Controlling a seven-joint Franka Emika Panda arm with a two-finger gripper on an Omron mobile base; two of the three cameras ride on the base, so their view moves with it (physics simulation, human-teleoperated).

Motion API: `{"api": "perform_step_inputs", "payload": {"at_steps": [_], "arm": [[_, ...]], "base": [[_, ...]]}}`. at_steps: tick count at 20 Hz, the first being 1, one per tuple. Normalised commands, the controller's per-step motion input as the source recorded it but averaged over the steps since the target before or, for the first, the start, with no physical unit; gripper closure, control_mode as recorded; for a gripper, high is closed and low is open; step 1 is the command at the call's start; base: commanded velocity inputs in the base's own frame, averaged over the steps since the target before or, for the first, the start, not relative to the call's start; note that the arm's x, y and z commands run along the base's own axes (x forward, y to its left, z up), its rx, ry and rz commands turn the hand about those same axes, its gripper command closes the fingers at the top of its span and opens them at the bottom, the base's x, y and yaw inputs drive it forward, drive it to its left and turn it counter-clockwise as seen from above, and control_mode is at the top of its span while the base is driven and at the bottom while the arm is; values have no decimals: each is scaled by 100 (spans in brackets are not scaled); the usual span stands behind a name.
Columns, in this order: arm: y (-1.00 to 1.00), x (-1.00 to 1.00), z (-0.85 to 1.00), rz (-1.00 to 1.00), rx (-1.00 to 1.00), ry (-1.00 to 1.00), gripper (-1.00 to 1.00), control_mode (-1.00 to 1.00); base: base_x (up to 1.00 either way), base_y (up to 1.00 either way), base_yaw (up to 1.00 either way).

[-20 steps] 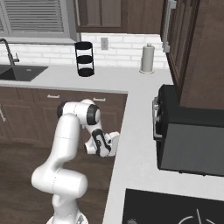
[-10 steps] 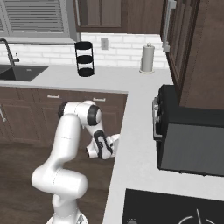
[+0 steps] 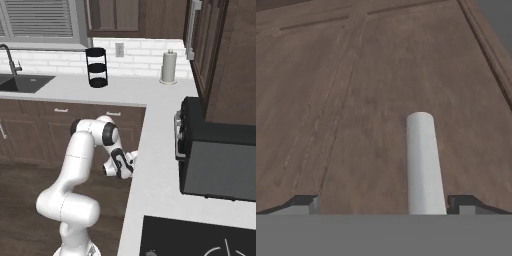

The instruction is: Take a straw from the drawer in front and place it inside the glass cup on the dining counter.

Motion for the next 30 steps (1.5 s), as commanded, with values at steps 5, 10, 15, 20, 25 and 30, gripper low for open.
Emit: {"api": "perform_step_inputs", "payload": {"at_steps": [5, 10, 15, 20, 25, 30], "arm": [[-13, 22, -15, 0, 0, 2, 100, -100], [-10, 4, -13, 0, 0, 1, 100, -100], [3, -3, -8, 0, 0, 0, 100, -100], [32, -20, -10, 3, 0, 0, 100, -100], [41, -53, -17, 10, 0, 0, 100, -100], [73, -56, -16, 9, 0, 0, 100, -100]], "base": [[0, 0, 0], [0, 0, 0], [0, 0, 0], [0, 0, 0], [0, 0, 0], [0, 0, 0]]}}
